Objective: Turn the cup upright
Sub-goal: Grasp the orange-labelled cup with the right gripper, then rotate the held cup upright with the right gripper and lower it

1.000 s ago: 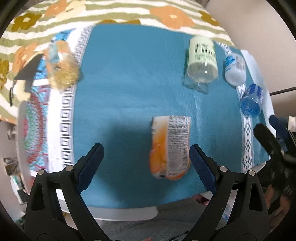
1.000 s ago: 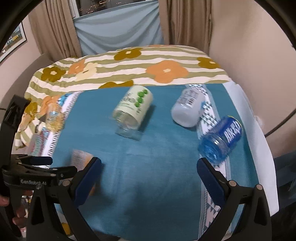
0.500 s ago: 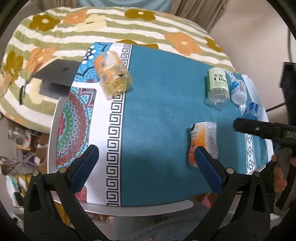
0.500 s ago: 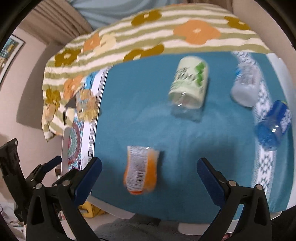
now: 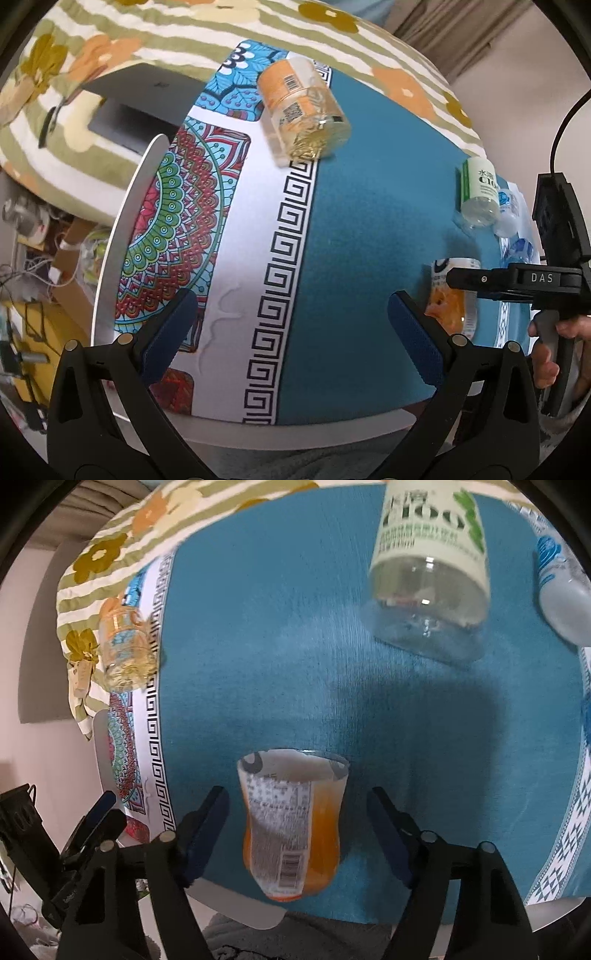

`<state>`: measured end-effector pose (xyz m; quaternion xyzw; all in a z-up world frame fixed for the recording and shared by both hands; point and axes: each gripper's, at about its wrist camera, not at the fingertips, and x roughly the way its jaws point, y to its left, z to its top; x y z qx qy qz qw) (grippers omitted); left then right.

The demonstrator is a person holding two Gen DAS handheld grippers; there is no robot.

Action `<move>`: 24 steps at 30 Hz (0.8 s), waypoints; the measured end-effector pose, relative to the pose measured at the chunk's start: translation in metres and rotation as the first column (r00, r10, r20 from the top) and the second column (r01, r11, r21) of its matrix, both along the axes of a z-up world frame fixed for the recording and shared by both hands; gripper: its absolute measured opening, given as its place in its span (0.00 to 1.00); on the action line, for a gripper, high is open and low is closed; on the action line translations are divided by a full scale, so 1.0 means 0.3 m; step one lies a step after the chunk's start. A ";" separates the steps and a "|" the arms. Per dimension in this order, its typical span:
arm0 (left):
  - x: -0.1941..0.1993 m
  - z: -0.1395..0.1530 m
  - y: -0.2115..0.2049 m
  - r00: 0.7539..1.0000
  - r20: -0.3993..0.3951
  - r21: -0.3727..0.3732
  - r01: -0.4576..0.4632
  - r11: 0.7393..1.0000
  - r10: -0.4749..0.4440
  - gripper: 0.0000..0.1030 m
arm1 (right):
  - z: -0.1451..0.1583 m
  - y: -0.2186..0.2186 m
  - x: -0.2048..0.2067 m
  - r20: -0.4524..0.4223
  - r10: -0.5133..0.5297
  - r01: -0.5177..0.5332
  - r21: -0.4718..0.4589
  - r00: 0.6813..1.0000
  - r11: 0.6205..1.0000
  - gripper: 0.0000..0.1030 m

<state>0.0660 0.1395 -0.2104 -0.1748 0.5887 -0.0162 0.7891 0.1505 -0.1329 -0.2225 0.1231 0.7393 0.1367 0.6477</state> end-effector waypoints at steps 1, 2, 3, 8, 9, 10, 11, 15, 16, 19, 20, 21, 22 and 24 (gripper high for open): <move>0.004 -0.005 0.002 1.000 -0.003 0.000 0.000 1.000 0.000 1.00 | -0.007 0.004 0.002 -0.004 0.003 -0.003 -0.002 1.000 1.000 0.68; 0.007 -0.010 0.003 1.000 -0.006 -0.003 -0.001 1.000 0.001 1.00 | -0.013 0.007 0.003 -0.012 0.005 -0.005 -0.001 1.000 1.000 0.67; 0.010 -0.014 0.004 1.000 -0.009 -0.007 -0.002 1.000 0.002 1.00 | -0.021 0.010 0.005 -0.019 0.006 -0.006 0.004 1.000 1.000 0.62; 0.023 -0.023 -0.001 1.000 -0.014 -0.012 -0.001 1.000 0.001 1.00 | -0.034 0.021 0.013 -0.028 0.010 -0.009 0.016 1.000 1.000 0.49; 0.025 -0.022 -0.002 1.000 -0.014 -0.011 0.001 1.000 -0.002 1.00 | -0.030 0.017 0.014 -0.025 0.010 -0.010 0.016 1.000 1.000 0.48; 0.027 -0.022 -0.003 1.000 -0.013 -0.010 0.003 1.000 -0.003 1.00 | -0.030 0.016 0.013 -0.022 0.011 -0.010 0.018 1.000 1.000 0.48; 0.029 -0.022 -0.005 1.000 -0.014 -0.009 0.005 1.000 -0.005 1.00 | -0.030 0.017 0.014 -0.019 0.009 -0.009 0.019 1.000 1.000 0.48; 0.031 -0.007 -0.009 1.000 -0.006 -0.004 0.012 1.000 -0.013 1.00 | -0.003 -0.002 0.005 0.009 -0.022 0.022 0.041 1.000 0.999 0.47; 0.030 0.000 -0.009 1.000 -0.002 -0.001 0.016 1.000 -0.016 1.00 | 0.014 -0.007 0.001 0.031 -0.030 0.029 0.046 0.999 0.999 0.47; 0.028 0.022 -0.013 0.999 0.015 0.009 0.032 0.999 -0.032 1.00 | 0.083 -0.019 -0.023 0.141 -0.047 0.042 0.041 0.989 0.998 0.47; 0.028 0.032 -0.018 0.999 0.023 0.014 0.040 0.999 -0.041 1.00 | 0.107 -0.022 -0.036 0.187 -0.052 0.046 0.034 0.981 0.998 0.47; 0.028 0.038 -0.022 0.998 0.027 0.019 0.047 0.999 -0.048 1.00 | 0.138 -0.023 -0.055 0.255 -0.054 0.050 0.022 0.966 0.999 0.47; 0.030 0.045 -0.026 0.998 0.032 0.024 0.055 0.998 -0.056 1.00 | 0.158 -0.024 -0.070 0.306 -0.051 0.051 0.009 0.951 0.999 0.47; 0.029 0.059 -0.038 0.996 0.044 0.041 0.075 0.996 -0.077 1.00 | 0.198 -0.006 -0.118 0.431 -0.031 0.052 -0.036 0.902 0.998 0.46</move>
